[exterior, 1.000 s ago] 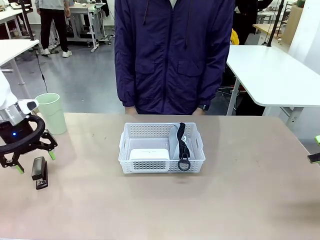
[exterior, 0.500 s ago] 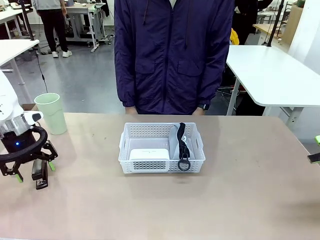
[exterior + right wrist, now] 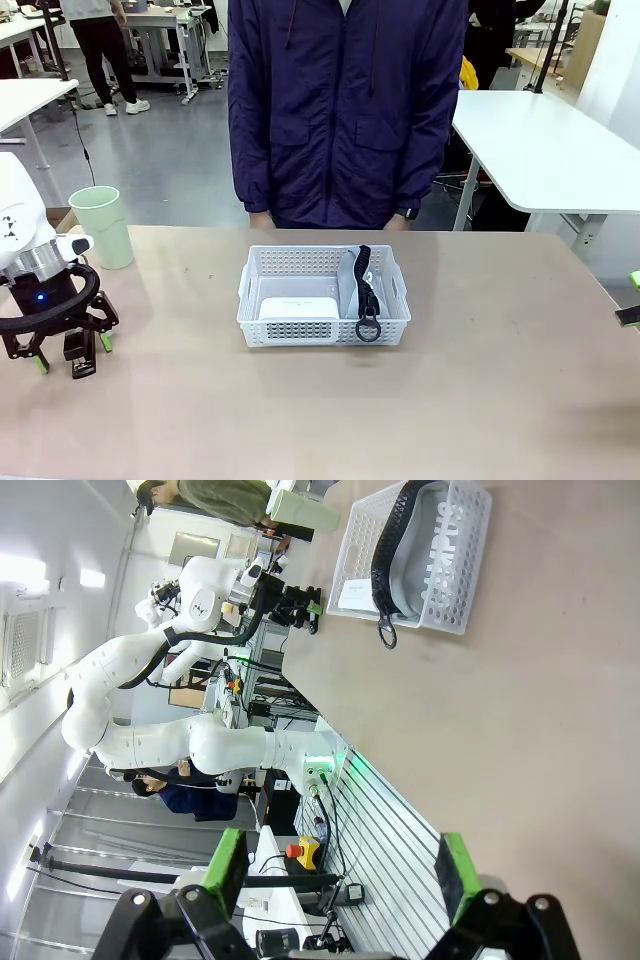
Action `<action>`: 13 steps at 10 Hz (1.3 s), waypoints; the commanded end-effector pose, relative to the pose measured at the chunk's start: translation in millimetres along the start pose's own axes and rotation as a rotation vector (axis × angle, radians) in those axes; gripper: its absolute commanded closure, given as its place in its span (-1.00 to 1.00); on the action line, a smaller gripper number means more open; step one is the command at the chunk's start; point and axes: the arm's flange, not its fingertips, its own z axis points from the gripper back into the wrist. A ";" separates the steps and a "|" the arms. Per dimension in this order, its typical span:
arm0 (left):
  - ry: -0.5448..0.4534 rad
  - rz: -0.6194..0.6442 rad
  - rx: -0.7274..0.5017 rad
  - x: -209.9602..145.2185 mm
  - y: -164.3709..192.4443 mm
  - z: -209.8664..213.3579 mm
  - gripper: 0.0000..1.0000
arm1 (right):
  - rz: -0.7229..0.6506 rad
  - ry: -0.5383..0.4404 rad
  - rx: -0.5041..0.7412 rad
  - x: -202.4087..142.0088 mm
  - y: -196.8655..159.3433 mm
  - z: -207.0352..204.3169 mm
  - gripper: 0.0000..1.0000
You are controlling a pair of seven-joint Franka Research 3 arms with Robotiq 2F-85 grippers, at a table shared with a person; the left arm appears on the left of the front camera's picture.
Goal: Efficiently arrange items inside the basket to fit them all.
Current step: Pick up the Stapler and place it inside the Organizing basket.
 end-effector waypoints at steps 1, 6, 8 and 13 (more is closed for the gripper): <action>-0.022 -0.033 -0.019 -9.4 7.2 -7.9 -0.53 | 0.015 0.010 -0.003 -2.7 -0.3 1.9 -1.00; -0.057 -0.053 -0.001 -11.0 5.9 -10.8 1.00 | 0.015 0.010 -0.003 -2.7 -0.3 1.9 -1.00; -0.062 -0.056 0.002 -11.2 6.6 -10.4 1.00 | 0.015 0.010 -0.003 -2.7 -0.3 1.9 -1.00; -0.102 -0.060 -0.051 -19.7 14.8 4.6 1.00 | 0.015 0.010 -0.003 -2.7 -0.3 1.9 -1.00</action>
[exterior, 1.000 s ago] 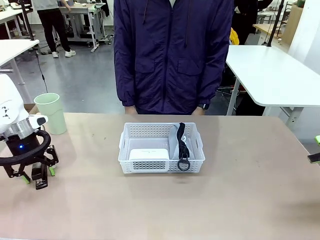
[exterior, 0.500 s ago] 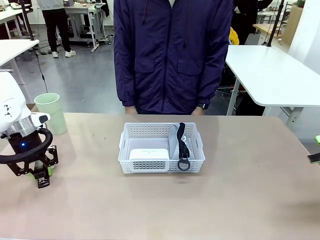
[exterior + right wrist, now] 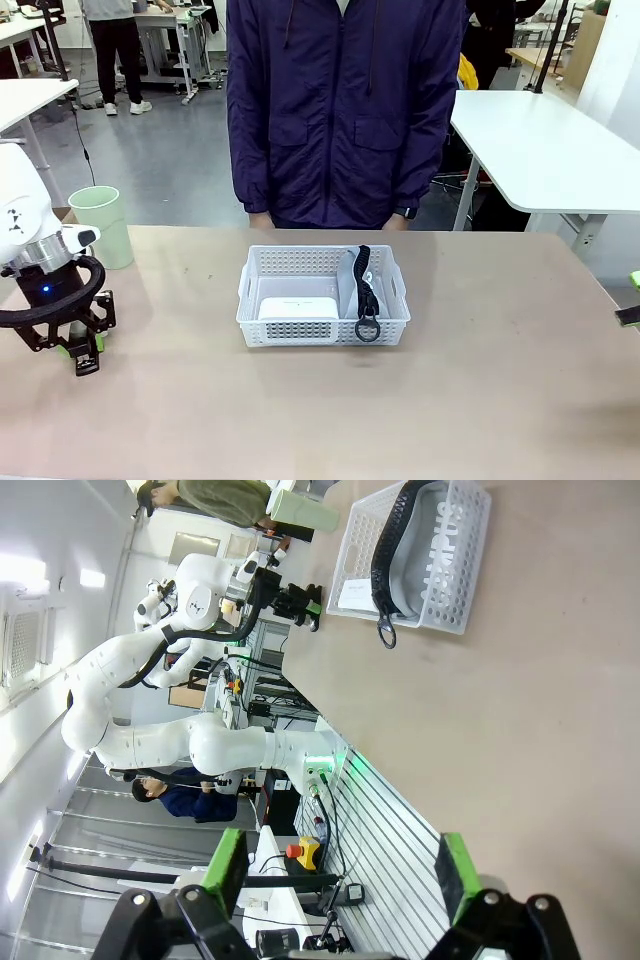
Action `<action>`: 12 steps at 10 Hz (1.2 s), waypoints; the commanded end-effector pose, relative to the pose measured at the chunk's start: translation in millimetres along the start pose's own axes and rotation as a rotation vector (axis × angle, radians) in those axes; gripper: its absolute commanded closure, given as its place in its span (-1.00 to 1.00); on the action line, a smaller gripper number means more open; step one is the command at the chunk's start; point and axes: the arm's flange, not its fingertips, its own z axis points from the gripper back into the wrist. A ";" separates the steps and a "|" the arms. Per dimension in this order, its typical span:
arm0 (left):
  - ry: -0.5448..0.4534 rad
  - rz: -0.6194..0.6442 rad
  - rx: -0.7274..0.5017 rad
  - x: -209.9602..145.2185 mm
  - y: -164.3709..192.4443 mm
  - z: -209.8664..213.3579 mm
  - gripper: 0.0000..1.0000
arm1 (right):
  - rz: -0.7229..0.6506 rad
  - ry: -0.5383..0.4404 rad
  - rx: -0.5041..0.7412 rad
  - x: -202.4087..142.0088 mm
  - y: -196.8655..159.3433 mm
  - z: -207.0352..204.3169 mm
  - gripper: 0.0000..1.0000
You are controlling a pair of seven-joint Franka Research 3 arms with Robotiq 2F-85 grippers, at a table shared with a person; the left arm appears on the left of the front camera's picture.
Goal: Efficiently arrange items inside the basket to fit them all.
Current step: Pick up the Stapler and place it inside the Organizing basket.
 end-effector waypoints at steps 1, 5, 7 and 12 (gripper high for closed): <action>-0.085 -0.026 -0.081 -33.5 30.9 7.4 1.00 | 0.015 0.010 -0.003 -2.7 -0.3 1.9 -1.00; -0.161 -0.367 -0.378 -93.9 80.7 66.7 1.00 | 0.015 0.010 -0.003 -2.7 -0.3 1.9 -1.00; -0.085 -0.566 -0.489 -116.4 113.4 78.9 1.00 | 0.015 0.010 -0.003 -2.7 -0.3 1.9 -1.00; -0.116 -0.606 -0.552 -64.2 118.8 138.1 1.00 | 0.015 0.010 -0.003 -2.7 -0.3 1.9 -1.00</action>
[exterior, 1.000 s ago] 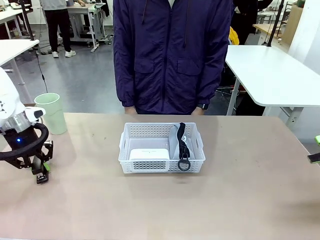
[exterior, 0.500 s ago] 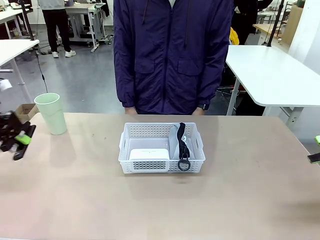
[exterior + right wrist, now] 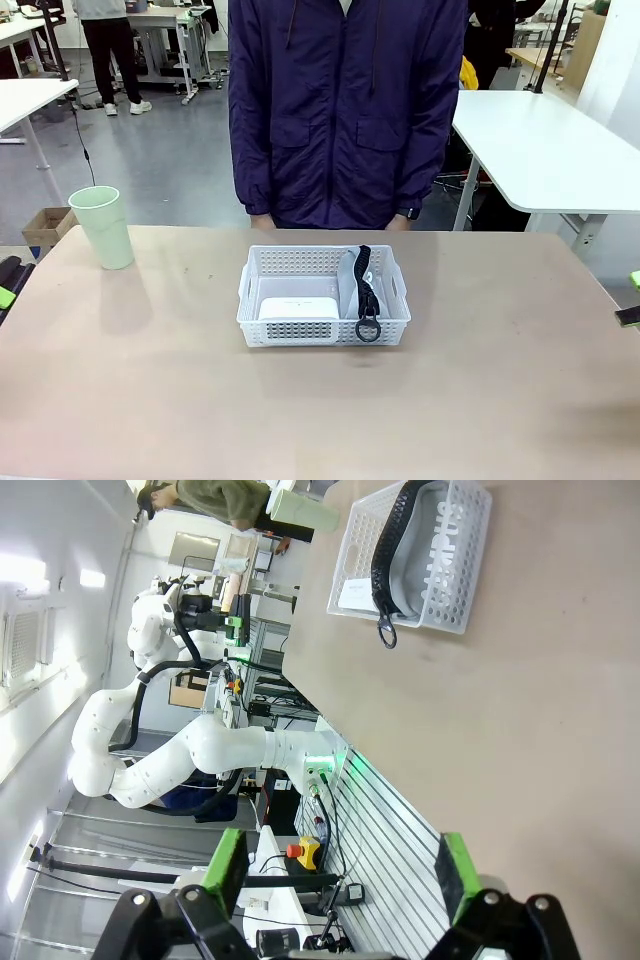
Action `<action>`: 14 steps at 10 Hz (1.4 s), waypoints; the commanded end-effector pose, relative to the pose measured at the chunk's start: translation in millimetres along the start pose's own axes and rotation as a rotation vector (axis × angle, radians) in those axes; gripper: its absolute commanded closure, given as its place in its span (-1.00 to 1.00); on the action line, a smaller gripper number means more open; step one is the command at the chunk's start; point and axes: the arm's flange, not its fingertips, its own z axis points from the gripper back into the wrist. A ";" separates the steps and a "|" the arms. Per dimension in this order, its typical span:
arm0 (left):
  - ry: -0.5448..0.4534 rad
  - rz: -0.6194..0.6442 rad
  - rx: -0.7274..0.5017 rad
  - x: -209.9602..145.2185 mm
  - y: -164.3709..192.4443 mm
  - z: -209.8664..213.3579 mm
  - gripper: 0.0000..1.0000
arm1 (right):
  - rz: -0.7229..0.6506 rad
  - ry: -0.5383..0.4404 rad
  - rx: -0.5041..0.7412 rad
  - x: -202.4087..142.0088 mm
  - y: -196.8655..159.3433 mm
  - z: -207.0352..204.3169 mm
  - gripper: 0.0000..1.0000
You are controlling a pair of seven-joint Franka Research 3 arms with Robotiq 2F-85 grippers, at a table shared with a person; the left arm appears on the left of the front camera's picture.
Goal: Efficiently arrange items inside the basket to fit them all.
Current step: Pick up the Stapler and place it inside the Organizing basket.
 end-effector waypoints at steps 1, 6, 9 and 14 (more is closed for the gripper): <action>0.000 -0.048 -0.008 5.9 -8.9 -3.1 1.00 | 0.016 0.010 -0.003 -2.6 -0.1 1.9 -1.00; -0.090 -0.067 0.047 17.0 -63.2 -0.2 0.28 | 0.016 0.010 -0.003 -2.6 -0.1 1.9 -1.00; -0.008 -0.376 0.155 75.7 -212.2 -46.6 0.28 | 0.016 0.010 -0.003 -2.6 -0.1 1.9 -1.00; 0.163 -0.844 0.259 156.1 -296.5 -192.5 0.28 | 0.016 0.010 -0.003 -2.6 -0.1 1.9 -1.00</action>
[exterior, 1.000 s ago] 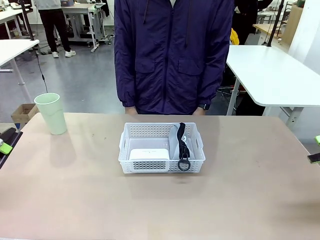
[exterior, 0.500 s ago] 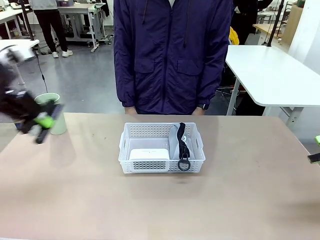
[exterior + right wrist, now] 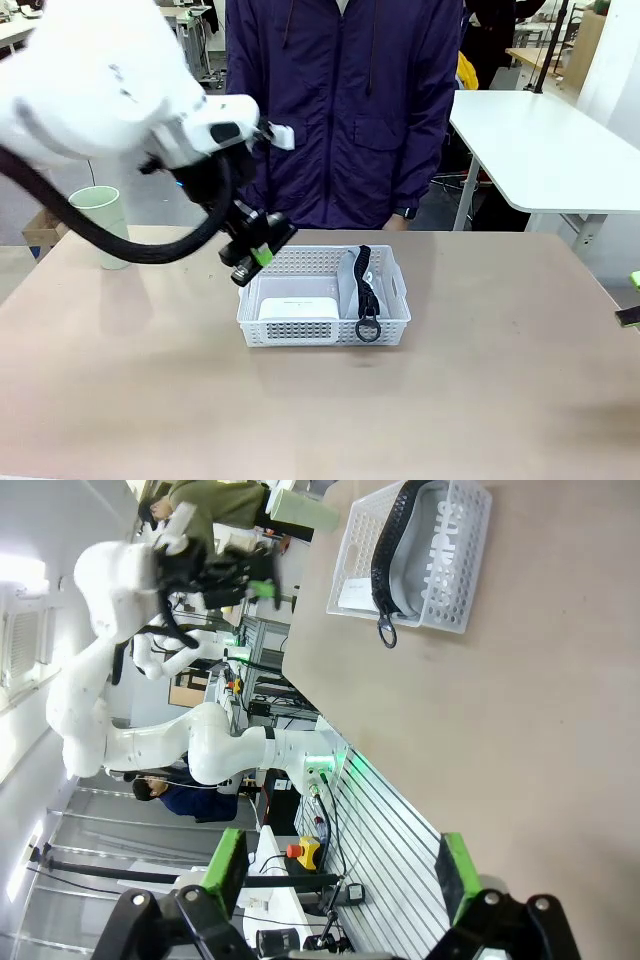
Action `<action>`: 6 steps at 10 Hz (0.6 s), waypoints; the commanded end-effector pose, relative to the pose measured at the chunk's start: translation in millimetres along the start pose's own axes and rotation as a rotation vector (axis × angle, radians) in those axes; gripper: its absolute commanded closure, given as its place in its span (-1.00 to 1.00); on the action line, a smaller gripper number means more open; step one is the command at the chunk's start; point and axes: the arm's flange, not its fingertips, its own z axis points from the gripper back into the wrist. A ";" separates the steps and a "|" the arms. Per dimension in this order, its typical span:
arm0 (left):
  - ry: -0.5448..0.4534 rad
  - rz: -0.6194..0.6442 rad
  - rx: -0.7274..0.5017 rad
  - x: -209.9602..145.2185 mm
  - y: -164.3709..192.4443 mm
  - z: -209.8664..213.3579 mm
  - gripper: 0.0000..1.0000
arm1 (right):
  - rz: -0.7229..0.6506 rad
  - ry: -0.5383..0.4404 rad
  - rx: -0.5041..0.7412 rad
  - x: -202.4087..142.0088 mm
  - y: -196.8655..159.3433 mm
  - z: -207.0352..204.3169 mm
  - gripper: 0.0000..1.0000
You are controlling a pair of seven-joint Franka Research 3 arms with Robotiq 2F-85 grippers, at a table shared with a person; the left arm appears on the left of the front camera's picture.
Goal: Efficiently arrange items inside the basket to fit them all.
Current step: Pick up the Stapler and place it inside the Organizing basket.
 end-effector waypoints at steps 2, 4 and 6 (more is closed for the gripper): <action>-0.046 -0.062 0.032 14.3 39.6 -11.2 0.28 | 0.016 0.009 -0.003 -2.5 0.0 1.9 -1.00; 0.010 -0.069 0.016 13.9 35.9 -27.4 0.28 | 0.016 0.009 -0.003 -2.5 0.0 1.9 -1.00; 0.010 -0.069 0.016 13.9 35.9 -27.4 0.28 | 0.016 0.009 -0.003 -2.5 0.0 1.9 -1.00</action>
